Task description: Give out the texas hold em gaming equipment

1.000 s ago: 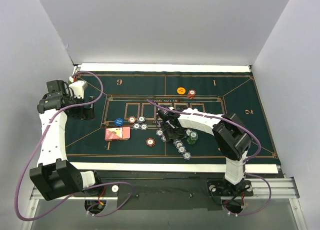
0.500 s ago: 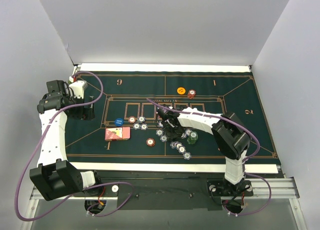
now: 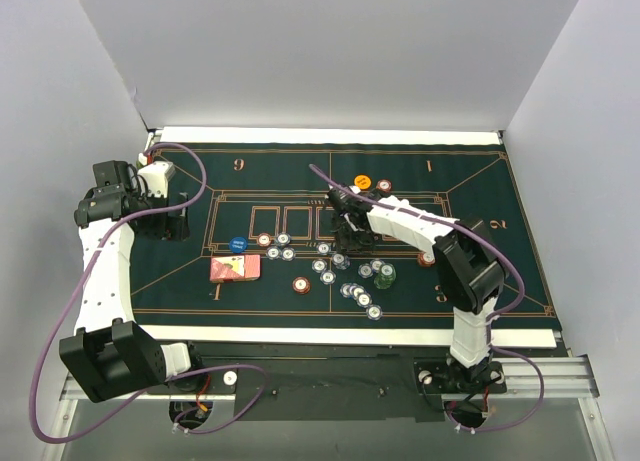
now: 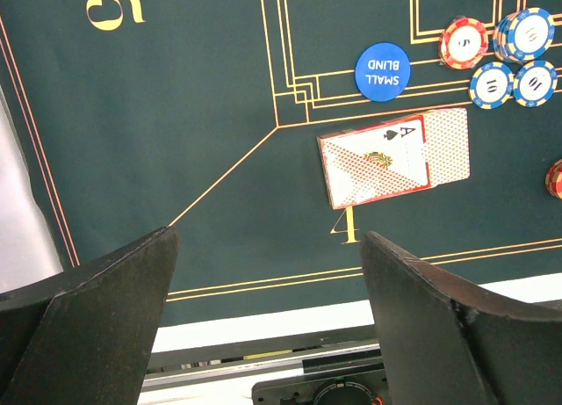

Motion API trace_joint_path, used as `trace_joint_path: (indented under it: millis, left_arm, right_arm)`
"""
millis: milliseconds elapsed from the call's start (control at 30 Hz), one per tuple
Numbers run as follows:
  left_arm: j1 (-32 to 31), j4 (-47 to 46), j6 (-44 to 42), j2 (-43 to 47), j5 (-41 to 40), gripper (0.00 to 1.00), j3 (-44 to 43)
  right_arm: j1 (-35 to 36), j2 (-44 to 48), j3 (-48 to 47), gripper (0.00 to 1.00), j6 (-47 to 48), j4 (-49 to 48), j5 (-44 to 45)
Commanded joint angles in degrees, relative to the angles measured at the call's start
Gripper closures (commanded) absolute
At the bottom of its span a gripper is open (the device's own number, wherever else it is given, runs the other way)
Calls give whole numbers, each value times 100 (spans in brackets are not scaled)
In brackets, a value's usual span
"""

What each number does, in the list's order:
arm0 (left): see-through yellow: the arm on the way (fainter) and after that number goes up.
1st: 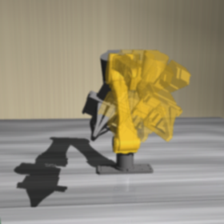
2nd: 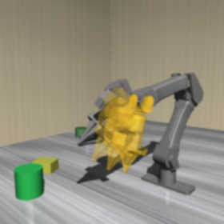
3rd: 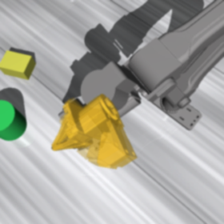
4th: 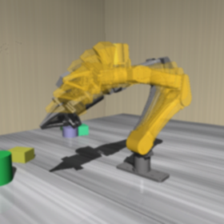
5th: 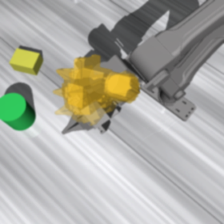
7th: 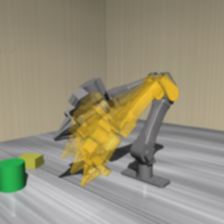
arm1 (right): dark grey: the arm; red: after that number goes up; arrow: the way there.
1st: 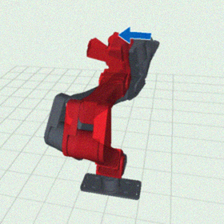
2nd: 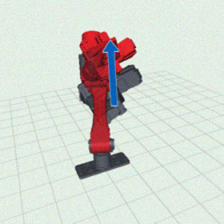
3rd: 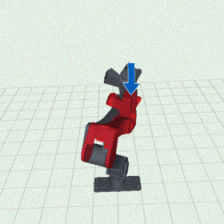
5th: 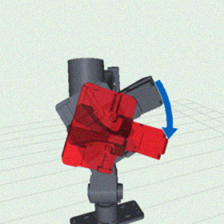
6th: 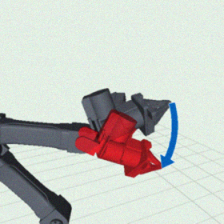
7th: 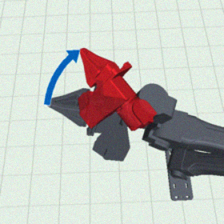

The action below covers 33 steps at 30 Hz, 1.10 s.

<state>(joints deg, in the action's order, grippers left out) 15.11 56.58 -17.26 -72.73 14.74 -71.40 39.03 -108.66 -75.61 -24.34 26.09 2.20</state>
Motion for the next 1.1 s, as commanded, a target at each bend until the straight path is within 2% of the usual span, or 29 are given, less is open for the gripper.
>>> trace_joint_path:
  millis: [0,133,367,733,967,1067]
  left_arm:
    - [44,-77,-120,127,2,4,-120]
    - [44,-103,-129,119,-33,4,-103]
    - [44,-112,-138,110,-50,4,-111]
    - [44,-112,-164,145,-77,4,-85]
    - [44,-85,-164,154,-94,4,-120]
    - [44,-77,-190,154,-112,4,-129]
  right_arm:
    - [237,-76,-269,56,43,239,202]
    - [413,-208,-375,51,78,221,150]
    - [457,-559,-472,51,87,380,263]
    - [325,-489,-41,55,-1,371,474]
    - [299,-586,-6,62,-53,327,361]
    - [299,-569,178,71,-167,231,316]
